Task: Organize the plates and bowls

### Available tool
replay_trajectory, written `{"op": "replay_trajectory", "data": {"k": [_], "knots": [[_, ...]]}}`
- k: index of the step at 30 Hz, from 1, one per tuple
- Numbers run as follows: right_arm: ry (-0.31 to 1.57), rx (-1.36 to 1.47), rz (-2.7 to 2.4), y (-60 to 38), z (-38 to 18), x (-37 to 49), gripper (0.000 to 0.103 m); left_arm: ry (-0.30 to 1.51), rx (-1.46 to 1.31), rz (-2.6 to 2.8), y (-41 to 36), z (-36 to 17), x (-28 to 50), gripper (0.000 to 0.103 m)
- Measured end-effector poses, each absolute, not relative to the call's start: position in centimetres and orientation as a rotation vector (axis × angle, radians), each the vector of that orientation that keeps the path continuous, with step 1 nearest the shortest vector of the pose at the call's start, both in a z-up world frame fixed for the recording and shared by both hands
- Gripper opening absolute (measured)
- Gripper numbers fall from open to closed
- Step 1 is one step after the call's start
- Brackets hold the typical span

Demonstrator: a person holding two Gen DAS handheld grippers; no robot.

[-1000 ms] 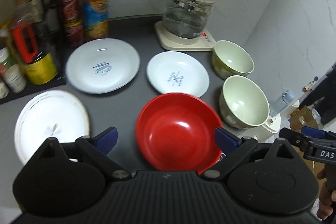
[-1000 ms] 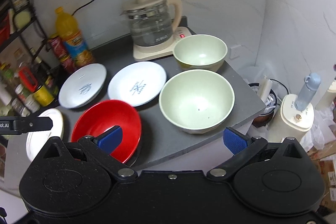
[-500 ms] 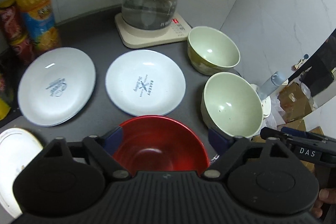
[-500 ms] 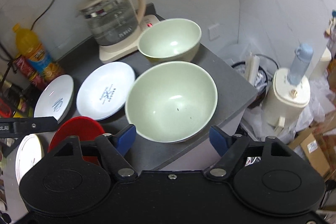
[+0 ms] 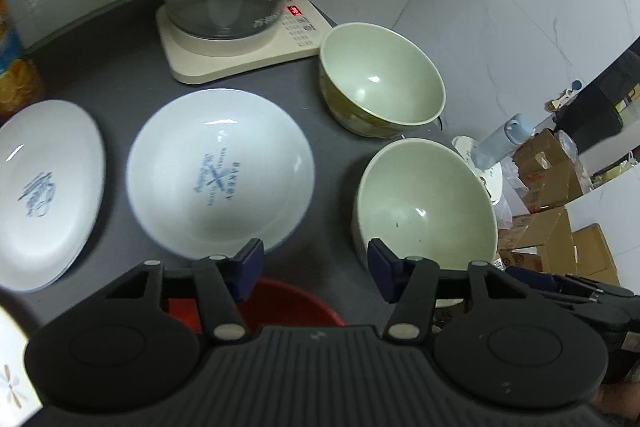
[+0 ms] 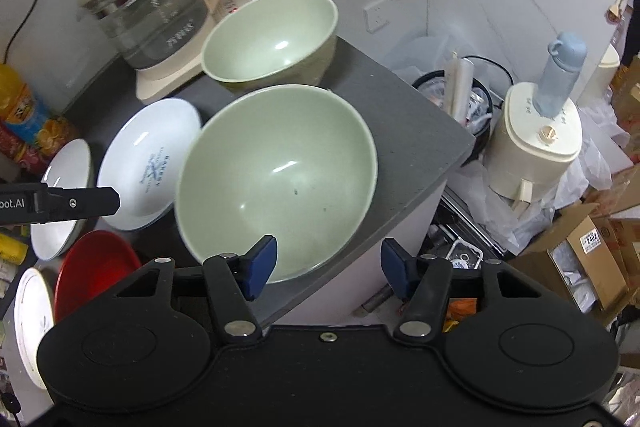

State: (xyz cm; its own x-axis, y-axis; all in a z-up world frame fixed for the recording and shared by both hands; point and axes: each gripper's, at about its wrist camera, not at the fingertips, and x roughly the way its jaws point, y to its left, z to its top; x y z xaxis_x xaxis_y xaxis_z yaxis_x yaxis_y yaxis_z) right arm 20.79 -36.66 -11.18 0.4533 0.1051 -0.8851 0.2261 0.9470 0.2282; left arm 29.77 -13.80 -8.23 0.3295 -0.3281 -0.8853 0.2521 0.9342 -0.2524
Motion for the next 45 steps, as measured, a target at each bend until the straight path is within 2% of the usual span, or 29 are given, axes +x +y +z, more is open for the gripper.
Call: {"op": "replay_trajectory", "data": {"k": [3,9,19,24,27,35,45], "knots": [[1.117,0.352,-0.094,-37.0,-11.8,21.2,0.051,1.196,-0.081,-0.392,-14.6,-8.9,30.7,0.046],[1.127,0.435,-0.112,-38.1,-13.1,21.8,0.038,1.243,-0.122,-0.404,-15.5,-10.3,32.5,0.039],[1.124,0.489,-0.142,-38.8,-14.1,22.6,0.028,1.306,-0.165,-0.457,-17.5,-12.6,34.2,0.027],[1.122,0.485,-0.153,-38.8,-14.6,22.9,0.022,1.328,-0.176,-0.459,-18.1,-13.9,34.9,0.012],[1.115,0.473,-0.153,-38.7,-14.9,23.0,0.016,1.326,-0.161,-0.451,-18.3,-14.2,35.1,0.007],[1.062,0.473,-0.169,-38.6,-14.4,22.6,0.015,1.318,-0.150,-0.471,-18.3,-14.2,35.2,0.005],[1.002,0.440,-0.124,-38.2,-11.4,21.9,0.015,1.243,-0.181,-0.458,-17.2,-10.7,33.9,0.005]]}}
